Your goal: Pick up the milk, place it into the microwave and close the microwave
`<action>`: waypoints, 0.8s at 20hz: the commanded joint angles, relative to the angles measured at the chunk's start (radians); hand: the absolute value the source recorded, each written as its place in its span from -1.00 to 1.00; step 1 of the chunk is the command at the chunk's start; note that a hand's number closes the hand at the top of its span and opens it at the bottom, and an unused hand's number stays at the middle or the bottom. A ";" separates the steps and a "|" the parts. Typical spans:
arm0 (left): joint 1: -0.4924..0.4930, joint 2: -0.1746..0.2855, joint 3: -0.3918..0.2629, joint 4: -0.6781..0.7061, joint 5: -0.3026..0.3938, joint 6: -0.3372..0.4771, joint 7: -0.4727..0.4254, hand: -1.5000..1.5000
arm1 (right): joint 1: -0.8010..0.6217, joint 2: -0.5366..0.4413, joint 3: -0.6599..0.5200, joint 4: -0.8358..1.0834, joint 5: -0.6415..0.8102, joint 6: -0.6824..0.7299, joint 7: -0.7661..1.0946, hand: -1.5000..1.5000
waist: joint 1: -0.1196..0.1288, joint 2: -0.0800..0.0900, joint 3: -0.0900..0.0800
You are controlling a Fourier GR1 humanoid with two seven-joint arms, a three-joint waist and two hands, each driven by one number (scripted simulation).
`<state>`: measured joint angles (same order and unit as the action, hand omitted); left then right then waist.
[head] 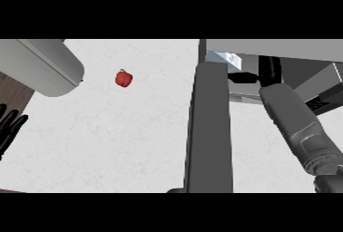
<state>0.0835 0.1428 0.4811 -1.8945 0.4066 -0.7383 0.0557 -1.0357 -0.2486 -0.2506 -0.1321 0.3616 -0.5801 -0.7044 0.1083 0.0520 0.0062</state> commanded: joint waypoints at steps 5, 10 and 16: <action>0.018 -0.045 -0.067 -0.027 -0.016 -0.030 -0.010 -1.00 | 0.071 0.025 -0.107 -0.014 -0.119 0.219 -0.136 -1.00 | -0.030 -0.017 0.000; 0.008 -0.087 -0.138 -0.052 -0.064 -0.010 0.015 1.00 | 0.135 0.041 -0.141 -0.003 -0.159 0.306 -0.184 -1.00 | -0.056 -0.028 -0.002; 0.039 -0.102 -0.193 -0.054 -0.044 -0.035 0.039 1.00 | 0.163 0.086 -0.158 -0.015 -0.203 0.473 -0.180 -1.00 | -0.080 -0.043 -0.005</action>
<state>0.1034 0.0464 0.3182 -1.9410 0.3521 -0.7575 0.0803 -0.8909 -0.1841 -0.3950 -0.1399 0.1849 -0.1843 -0.8819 0.0401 0.0169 0.0029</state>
